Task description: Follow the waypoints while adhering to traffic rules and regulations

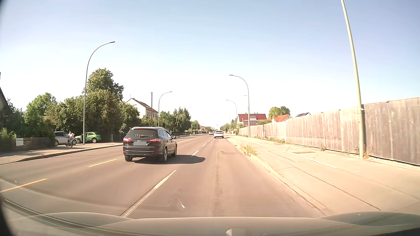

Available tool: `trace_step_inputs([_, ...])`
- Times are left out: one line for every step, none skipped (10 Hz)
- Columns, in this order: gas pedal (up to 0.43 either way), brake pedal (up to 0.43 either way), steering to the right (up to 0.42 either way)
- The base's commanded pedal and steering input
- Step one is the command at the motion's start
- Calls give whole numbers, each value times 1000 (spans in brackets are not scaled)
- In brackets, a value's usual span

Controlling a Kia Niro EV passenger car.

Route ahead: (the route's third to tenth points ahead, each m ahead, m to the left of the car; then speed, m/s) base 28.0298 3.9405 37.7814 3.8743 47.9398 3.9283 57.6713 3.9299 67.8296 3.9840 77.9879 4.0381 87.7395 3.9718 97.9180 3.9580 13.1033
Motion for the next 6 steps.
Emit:
trace_step_inputs([0,0,-4])
trace_step_inputs([0,0,-6])
trace_step_inputs([0,6,-9])
trace_step_inputs([0,24,-9])
trace_step_inputs([0,24,-7])
trace_step_inputs([0,6,-4])
